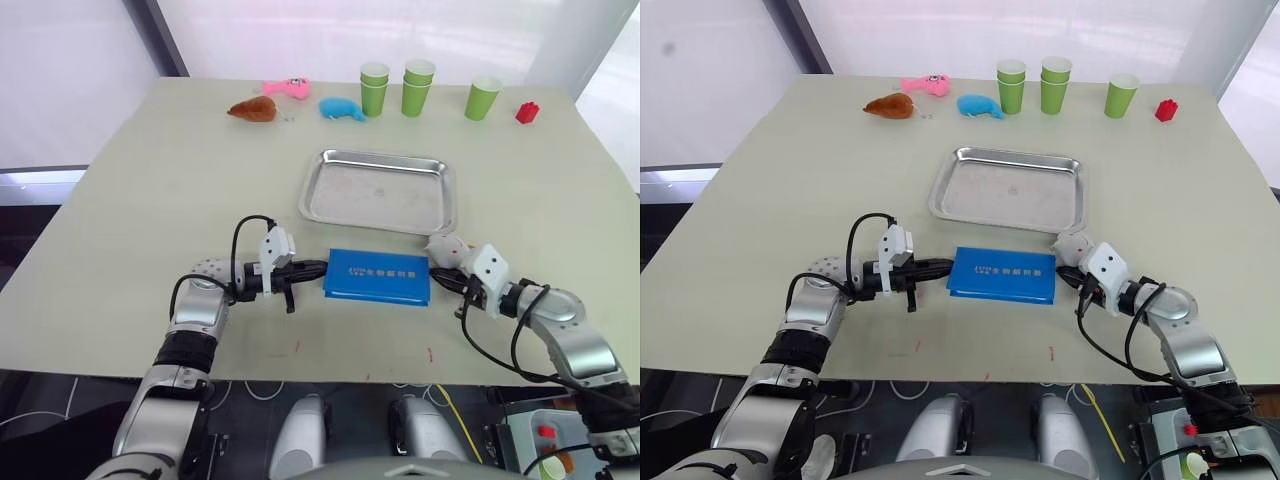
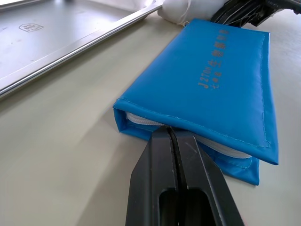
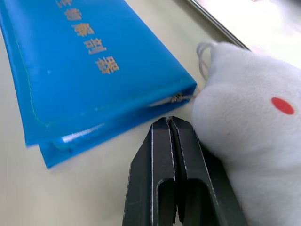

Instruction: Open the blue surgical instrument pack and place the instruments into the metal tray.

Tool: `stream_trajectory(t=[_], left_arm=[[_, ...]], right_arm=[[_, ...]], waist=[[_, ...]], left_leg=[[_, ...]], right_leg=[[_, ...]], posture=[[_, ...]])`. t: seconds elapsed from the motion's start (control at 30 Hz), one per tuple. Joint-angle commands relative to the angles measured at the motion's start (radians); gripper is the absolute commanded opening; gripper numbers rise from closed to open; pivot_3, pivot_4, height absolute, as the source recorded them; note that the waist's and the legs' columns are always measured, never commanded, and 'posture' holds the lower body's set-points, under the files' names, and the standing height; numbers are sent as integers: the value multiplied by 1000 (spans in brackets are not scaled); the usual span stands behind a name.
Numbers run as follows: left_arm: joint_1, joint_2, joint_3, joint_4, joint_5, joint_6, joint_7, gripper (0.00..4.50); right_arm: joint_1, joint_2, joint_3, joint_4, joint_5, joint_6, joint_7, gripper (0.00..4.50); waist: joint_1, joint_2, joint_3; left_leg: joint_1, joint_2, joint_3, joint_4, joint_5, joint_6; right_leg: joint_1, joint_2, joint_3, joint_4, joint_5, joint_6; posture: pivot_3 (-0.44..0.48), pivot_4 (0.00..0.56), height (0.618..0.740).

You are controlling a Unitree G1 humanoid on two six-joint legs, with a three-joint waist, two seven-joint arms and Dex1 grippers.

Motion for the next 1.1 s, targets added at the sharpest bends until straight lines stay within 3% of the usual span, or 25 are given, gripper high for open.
stream_trajectory(t=[0.03,0.3,0.4,0.5,0.6,0.67,0.77,0.9,1.1], left_arm=[[48,21,-12,7,6,25,7,1],[98,125,92,-127,-111,42,-31,1],[144,196,128,-208,-190,35,-136,0],[175,253,141,-262,-237,53,-204,0],[193,302,142,-329,-279,83,-267,728],[198,324,140,-366,-298,95,-295,1489],[205,350,132,-419,-326,127,-325,2522],[208,367,133,-502,-396,204,-334,4391],[214,384,131,-566,-443,262,-333,4458]], right_arm=[[40,-38,-61,-46,44,-53,47,33],[142,-100,-141,-97,138,-131,172,33],[176,-113,-151,-95,147,-214,226,828],[178,-111,-141,-79,146,-312,277,2392],[151,-98,-107,-54,127,-399,320,3718],[110,-78,-76,-24,96,-465,324,4456],[41,-45,-29,32,38,-528,307,4500],[-59,3,47,124,-51,-639,294,4500],[-190,31,111,316,-165,-817,253,4500]], waist=[[-7,0,0],[-43,0,0],[-42,-2,1],[-39,-2,2],[-35,-3,2],[-36,-4,3],[-37,-4,3],[-40,-4,4],[-38,-4,5]], left_leg=[[0,0,0,0,0,0],[2,1,0,-1,0,0],[2,2,-1,-1,0,0],[2,2,0,-1,0,0],[1,2,1,-1,0,0],[1,2,1,-1,0,0],[1,2,1,-1,0,0],[1,2,1,-1,0,0],[1,2,1,-1,0,0]], right_leg=[[0,0,0,0,0,0],[0,2,2,1,0,0],[-1,2,1,1,0,0],[0,1,1,1,0,0],[0,1,1,1,0,0],[0,1,1,1,0,0],[-1,1,1,1,0,0],[-1,2,1,1,0,0],[-1,1,1,1,0,0]], posture=[[0,150,740],[0,150,740],[0,150,740],[0,150,740],[0,150,740],[0,150,740],[0,150,740],[0,150,740],[0,150,740]])
